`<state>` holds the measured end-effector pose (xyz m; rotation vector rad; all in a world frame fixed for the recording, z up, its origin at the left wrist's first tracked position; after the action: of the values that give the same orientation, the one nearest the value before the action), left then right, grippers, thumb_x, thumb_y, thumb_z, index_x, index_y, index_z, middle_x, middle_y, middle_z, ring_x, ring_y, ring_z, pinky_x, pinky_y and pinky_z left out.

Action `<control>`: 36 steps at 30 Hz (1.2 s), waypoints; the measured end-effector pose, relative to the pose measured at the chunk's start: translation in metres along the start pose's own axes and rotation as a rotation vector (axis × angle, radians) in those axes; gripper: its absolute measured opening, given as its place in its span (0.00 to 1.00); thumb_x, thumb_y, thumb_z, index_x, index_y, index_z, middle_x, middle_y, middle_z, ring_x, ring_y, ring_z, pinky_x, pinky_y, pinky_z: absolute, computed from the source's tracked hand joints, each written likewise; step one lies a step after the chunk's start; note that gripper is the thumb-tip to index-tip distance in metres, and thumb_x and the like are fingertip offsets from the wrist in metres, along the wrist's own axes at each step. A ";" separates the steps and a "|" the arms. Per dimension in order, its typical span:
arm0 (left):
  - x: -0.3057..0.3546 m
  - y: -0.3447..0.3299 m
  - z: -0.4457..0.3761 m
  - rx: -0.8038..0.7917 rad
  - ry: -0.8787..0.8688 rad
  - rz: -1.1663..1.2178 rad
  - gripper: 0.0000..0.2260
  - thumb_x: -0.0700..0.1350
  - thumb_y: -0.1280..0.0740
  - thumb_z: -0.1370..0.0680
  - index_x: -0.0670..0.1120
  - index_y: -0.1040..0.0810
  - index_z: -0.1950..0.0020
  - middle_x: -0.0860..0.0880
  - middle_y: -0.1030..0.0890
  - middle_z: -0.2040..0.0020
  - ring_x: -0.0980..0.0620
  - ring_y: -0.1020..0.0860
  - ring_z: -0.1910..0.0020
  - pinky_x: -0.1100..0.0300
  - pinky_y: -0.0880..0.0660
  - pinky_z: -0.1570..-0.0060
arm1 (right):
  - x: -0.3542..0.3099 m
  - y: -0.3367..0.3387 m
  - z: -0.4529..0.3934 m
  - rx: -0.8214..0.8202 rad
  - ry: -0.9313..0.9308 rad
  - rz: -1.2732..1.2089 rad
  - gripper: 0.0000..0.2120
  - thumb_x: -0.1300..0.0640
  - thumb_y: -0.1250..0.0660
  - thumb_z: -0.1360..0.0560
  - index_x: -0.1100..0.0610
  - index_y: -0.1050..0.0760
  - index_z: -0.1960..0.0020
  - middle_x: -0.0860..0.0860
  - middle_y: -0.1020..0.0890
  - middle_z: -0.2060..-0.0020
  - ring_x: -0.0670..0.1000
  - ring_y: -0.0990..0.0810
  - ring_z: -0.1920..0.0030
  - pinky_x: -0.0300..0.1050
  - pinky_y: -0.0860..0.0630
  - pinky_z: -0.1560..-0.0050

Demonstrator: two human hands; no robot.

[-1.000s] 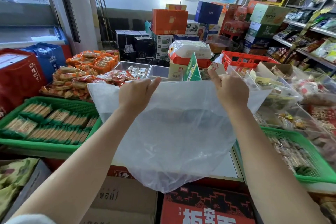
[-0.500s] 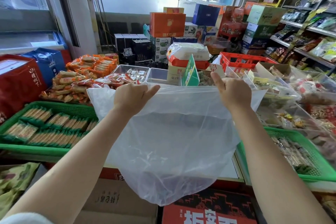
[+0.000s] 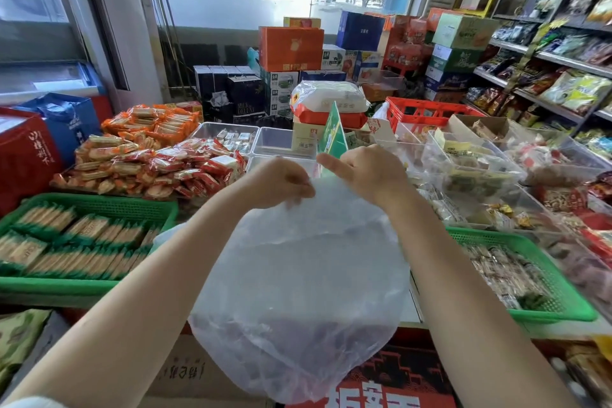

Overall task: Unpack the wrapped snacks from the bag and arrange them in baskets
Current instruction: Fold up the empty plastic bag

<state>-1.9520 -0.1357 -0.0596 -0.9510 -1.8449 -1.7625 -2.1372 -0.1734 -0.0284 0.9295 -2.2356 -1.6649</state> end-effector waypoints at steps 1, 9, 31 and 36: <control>-0.006 0.004 0.000 0.068 0.007 -0.011 0.03 0.42 0.26 0.24 0.44 0.16 0.57 0.53 0.18 0.67 0.58 0.23 0.71 0.69 0.29 0.66 | 0.007 0.007 0.001 -0.072 -0.038 0.064 0.34 0.25 0.46 0.29 0.56 0.32 0.70 0.50 0.27 0.73 0.50 0.28 0.69 0.45 0.35 0.62; -0.024 0.020 0.004 0.062 0.114 -0.177 0.08 0.50 0.25 0.27 0.53 0.21 0.52 0.54 0.19 0.55 0.51 0.20 0.54 0.60 0.23 0.58 | 0.033 0.019 0.006 -0.189 -0.145 -0.275 0.06 0.53 0.23 0.27 0.53 0.19 0.56 0.46 0.16 0.58 0.47 0.18 0.54 0.48 0.21 0.49; 0.025 0.055 0.016 0.482 0.013 0.356 0.08 0.48 0.30 0.21 0.45 0.16 0.53 0.51 0.15 0.64 0.54 0.17 0.69 0.63 0.22 0.67 | -0.002 0.020 0.001 -0.088 -0.039 -0.729 0.15 0.47 0.27 0.26 0.58 0.24 0.52 0.52 0.16 0.68 0.52 0.18 0.69 0.49 0.19 0.61; -0.016 0.051 0.018 0.821 0.219 0.313 0.08 0.47 0.32 0.19 0.45 0.18 0.52 0.50 0.16 0.64 0.54 0.17 0.71 0.58 0.22 0.69 | 0.025 0.013 0.005 -0.318 -0.223 -0.384 0.10 0.55 0.25 0.26 0.62 0.19 0.57 0.53 0.15 0.68 0.46 0.22 0.73 0.44 0.22 0.61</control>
<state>-1.9023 -0.1229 -0.0373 -0.6275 -1.8806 -0.7571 -2.1646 -0.1821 -0.0231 1.1907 -1.9129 -2.3118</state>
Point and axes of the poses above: each hand's wrist, its own z-axis away from the middle knuckle, its own y-axis out of the back of the hand, x = y × z, the point moved 2 cm from there along -z, towards the middle knuckle
